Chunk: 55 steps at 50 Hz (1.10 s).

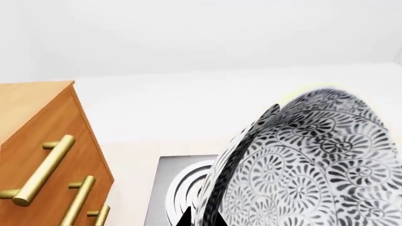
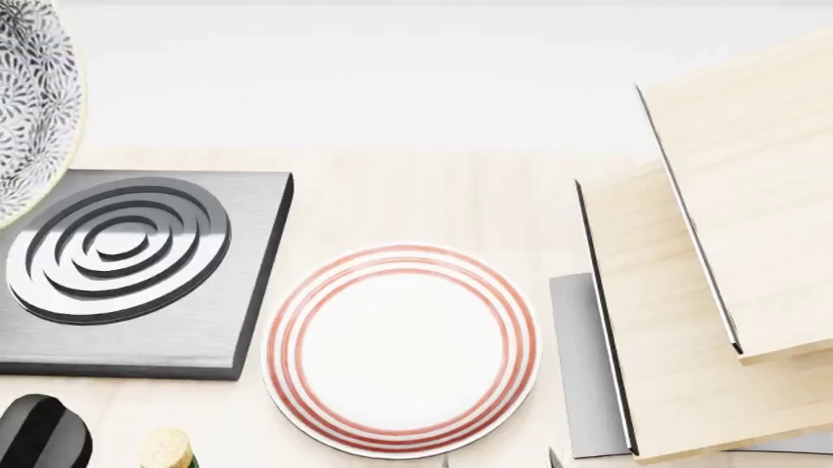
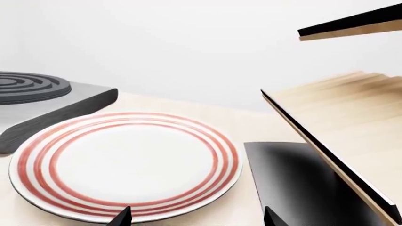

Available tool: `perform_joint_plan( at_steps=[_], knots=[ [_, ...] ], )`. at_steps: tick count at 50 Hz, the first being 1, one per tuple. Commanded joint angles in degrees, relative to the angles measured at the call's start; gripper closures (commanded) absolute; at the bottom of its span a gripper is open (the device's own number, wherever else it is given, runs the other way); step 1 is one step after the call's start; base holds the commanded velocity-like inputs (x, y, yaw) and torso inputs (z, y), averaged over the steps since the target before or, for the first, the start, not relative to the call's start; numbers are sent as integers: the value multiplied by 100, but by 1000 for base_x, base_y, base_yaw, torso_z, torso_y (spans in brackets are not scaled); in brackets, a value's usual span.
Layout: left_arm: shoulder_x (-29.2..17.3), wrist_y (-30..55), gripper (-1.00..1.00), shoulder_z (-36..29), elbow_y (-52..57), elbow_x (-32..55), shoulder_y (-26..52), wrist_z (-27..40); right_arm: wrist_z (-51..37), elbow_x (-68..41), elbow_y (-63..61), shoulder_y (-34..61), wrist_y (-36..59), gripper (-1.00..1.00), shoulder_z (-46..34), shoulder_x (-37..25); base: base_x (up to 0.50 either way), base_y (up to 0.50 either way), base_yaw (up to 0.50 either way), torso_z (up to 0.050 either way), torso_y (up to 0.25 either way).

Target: Pick up the akita bowl and put it on the plate.

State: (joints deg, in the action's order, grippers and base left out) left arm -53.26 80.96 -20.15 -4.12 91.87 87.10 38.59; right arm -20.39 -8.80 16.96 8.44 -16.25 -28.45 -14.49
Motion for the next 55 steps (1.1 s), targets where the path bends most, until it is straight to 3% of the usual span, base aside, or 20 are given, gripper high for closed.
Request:
perform_joint_plan(
  at_steps=[1,24,55],
  knots=[
    [336,-479,100,-31,-271,-245,-51,-206,15,-10,105,24,-53,-100,-40,23,0,0,0,0,0],
    [1451,-1597,100,-161,-1088,-824,-295,-852,12,-19,128,25,-95,-100,-106,19,0,0,0,0,0],
    [3068,-2903,100,-515,-3104,-1476,-555,-2230,36,-103,159,32,-133,-100,-162,-4,0,0,0,0,1]
  ],
)
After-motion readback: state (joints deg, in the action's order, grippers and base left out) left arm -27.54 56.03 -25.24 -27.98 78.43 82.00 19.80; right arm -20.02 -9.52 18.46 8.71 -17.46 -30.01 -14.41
